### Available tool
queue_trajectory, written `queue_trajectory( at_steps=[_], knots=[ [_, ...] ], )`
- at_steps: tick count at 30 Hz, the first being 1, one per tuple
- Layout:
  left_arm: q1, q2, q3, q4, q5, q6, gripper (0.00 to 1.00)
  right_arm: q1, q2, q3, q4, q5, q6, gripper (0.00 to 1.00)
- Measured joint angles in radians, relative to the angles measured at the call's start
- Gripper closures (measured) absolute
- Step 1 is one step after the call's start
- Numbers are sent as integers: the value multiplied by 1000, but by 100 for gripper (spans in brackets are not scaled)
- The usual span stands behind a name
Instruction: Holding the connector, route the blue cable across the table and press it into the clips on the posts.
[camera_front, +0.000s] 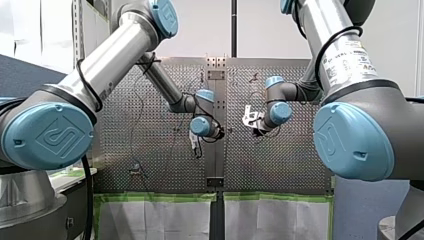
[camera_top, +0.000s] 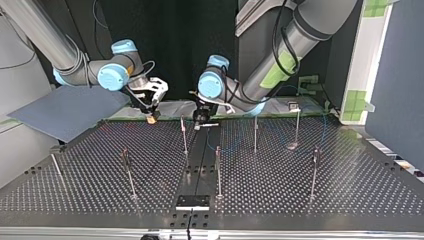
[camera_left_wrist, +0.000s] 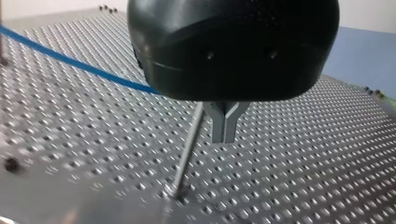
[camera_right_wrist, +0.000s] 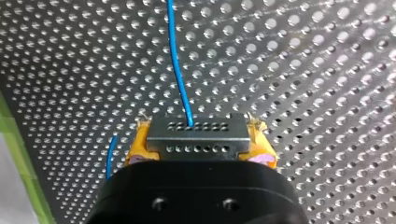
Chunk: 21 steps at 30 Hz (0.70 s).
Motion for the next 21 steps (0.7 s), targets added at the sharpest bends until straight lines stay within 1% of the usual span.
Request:
queue_trajectory(
  at_steps=[4,9,10,11,12,13,14,15,16,17,18,19,20,21],
  knots=[
    [12,-19,26,0,2,1,100,-11,1,-15,1,-3,1,100],
    [24,-23,46,-19,3,5,100,-25,2,-30,2,-4,2,100],
    [26,-23,49,-24,3,6,90,-27,2,-32,2,-4,2,100],
    [27,-23,50,-26,3,7,77,-29,3,-35,2,-4,2,100],
    [27,-23,51,-29,3,8,77,-31,3,-36,2,-4,2,100],
    [28,-23,51,-32,3,8,73,-33,3,-38,3,-4,2,100],
    [28,-23,52,-34,3,9,58,-36,4,-39,3,-5,2,100],
    [28,-23,52,-36,3,10,58,-38,4,-40,3,-4,2,100],
    [27,-22,52,-40,4,13,43,-39,4,-41,3,-5,2,100],
    [26,-22,52,-44,4,17,32,-41,4,-42,3,-5,1,100],
    [25,-22,52,-48,4,20,32,-42,4,-42,3,-5,1,100],
    [24,-22,52,-56,3,25,16,-43,4,-42,3,-5,1,100],
    [22,-22,52,-62,3,29,4,-43,4,-42,3,-5,0,100],
    [21,-22,52,-70,3,32,4,-43,4,-42,3,-5,0,100]
  ],
)
